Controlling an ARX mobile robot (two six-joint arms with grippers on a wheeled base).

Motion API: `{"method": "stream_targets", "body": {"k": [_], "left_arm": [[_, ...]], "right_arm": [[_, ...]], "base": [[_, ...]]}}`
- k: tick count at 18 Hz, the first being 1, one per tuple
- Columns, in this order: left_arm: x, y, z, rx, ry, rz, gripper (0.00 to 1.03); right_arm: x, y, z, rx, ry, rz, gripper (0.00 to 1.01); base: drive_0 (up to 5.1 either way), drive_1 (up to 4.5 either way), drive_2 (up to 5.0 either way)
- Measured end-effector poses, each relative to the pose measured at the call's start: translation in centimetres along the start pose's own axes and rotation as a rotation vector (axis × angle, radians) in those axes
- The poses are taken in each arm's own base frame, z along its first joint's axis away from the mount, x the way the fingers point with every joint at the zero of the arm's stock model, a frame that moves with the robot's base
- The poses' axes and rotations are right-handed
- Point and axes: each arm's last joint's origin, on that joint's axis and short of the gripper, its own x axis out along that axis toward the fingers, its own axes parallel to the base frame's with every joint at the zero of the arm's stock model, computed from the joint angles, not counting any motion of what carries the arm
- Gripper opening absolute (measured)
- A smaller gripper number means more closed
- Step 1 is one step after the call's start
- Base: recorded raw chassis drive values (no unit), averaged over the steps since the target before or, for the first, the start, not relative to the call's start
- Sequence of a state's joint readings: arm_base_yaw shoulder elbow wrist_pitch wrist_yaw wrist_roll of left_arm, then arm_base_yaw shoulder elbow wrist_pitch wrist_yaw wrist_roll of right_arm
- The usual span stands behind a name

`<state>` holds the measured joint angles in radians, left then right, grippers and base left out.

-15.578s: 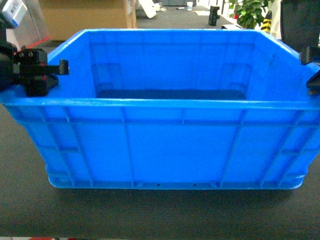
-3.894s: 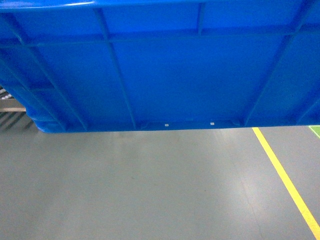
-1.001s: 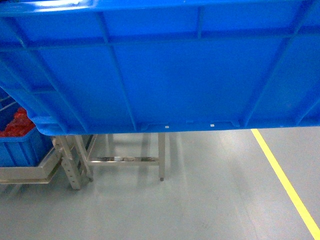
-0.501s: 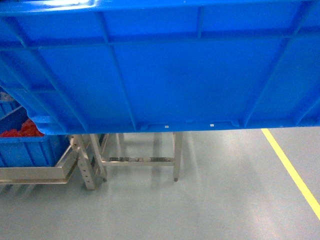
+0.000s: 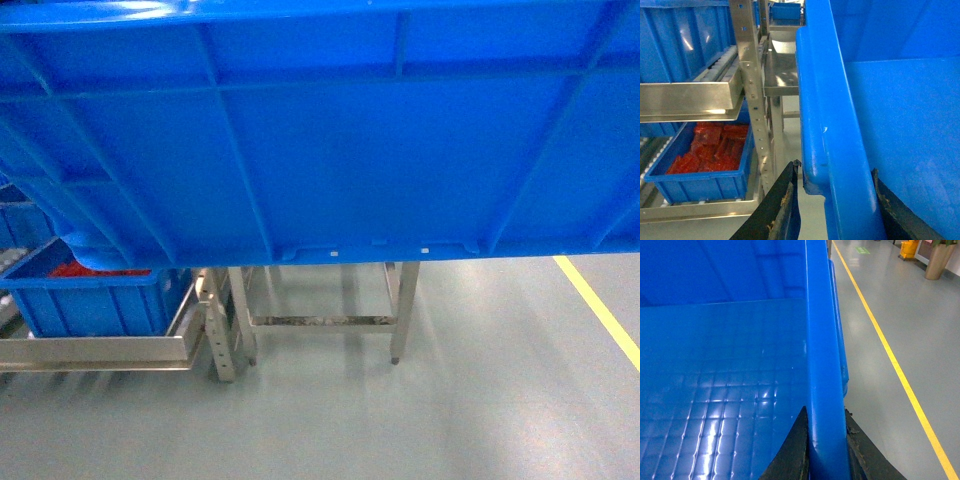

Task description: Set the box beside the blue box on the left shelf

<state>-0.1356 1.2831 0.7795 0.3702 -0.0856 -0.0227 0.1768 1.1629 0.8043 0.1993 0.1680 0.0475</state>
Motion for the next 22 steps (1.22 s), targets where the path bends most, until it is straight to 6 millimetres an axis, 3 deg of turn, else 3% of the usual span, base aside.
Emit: {"method": "stream_targets", "body": {"k": [22], "left_arm": [[-0.02,0.00,0.04,0.001,-0.002,0.000,0.32]], "right_arm": [[-0.03,0.00,0.03,0.000,-0.001,0.001,0.10]], "base": [[-5.0,2.40,2.4]]}}
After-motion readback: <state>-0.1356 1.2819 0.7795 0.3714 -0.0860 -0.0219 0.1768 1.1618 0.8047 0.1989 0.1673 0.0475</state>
